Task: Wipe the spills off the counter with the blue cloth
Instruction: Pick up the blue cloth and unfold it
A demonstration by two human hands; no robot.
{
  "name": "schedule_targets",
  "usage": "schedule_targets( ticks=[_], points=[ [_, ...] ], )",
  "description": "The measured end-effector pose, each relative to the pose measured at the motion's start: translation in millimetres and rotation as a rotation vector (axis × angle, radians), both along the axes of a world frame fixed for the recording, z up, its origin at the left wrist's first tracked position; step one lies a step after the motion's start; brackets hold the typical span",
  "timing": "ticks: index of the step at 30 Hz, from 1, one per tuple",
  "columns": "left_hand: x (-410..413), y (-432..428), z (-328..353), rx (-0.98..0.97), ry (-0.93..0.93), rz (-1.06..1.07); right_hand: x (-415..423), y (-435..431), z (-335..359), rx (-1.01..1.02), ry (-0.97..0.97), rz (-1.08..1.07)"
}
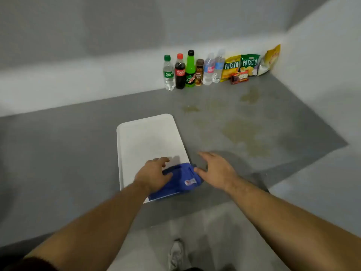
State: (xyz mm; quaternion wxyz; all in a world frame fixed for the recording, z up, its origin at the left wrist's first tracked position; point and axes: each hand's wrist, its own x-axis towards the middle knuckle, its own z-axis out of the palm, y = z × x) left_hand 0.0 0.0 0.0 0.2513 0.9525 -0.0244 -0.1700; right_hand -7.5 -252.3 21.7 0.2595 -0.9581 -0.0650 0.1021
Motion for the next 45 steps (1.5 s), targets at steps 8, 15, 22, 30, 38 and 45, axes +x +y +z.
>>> schedule_targets(
  ticks=[8,15,22,30,38,45],
  points=[
    [-5,25,-22,0.097,-0.005,-0.127,-10,41,-37,-0.023,0.130,0.005],
    [-17,20,-33,0.168,-0.206,-0.217,-8,43,-48,-0.064,0.168,-0.018],
    [-6,17,-29,0.176,-0.170,-0.178,3,50,-45,-0.130,0.198,0.018],
    [3,21,-10,-0.093,-0.087,-0.211,-9,29,-27,0.180,0.166,-0.160],
    [21,-13,6,-0.130,0.011,-0.245,-32,-34,-13,0.528,0.144,-0.438],
    [11,-67,11,-0.429,0.026,-0.006,-49,-86,-17,0.534,0.281,-0.437]
  ],
)
